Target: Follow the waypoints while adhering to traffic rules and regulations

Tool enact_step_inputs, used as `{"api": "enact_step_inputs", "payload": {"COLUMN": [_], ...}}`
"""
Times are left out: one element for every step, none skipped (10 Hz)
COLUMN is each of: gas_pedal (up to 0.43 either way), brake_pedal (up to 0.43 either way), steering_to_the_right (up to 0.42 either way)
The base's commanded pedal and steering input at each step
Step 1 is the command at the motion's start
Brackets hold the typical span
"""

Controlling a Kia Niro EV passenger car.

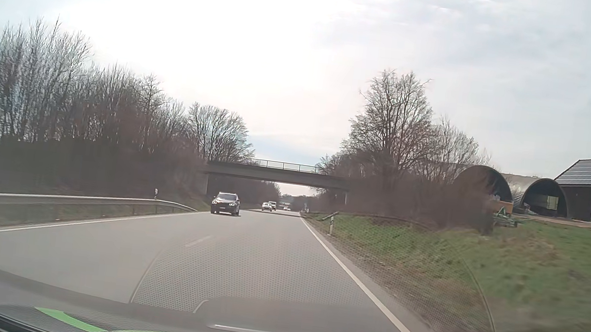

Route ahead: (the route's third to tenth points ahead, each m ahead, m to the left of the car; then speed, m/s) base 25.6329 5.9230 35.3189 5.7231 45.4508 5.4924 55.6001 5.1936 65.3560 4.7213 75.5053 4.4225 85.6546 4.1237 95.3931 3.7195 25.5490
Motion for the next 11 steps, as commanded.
{"api": "enact_step_inputs", "payload": {"gas_pedal": [0.157,0.157,0.157,0.157,0.157,0.157,0.157,0.157,0.157,0.157,0.157], "brake_pedal": [0.0,0.0,0.0,0.0,0.0,0.0,0.0,0.0,0.0,0.0,0.0], "steering_to_the_right": [0.001,0.001,0.001,0.001,0.001,0.001,0.001,0.001,0.001,0.001,0.001]}}
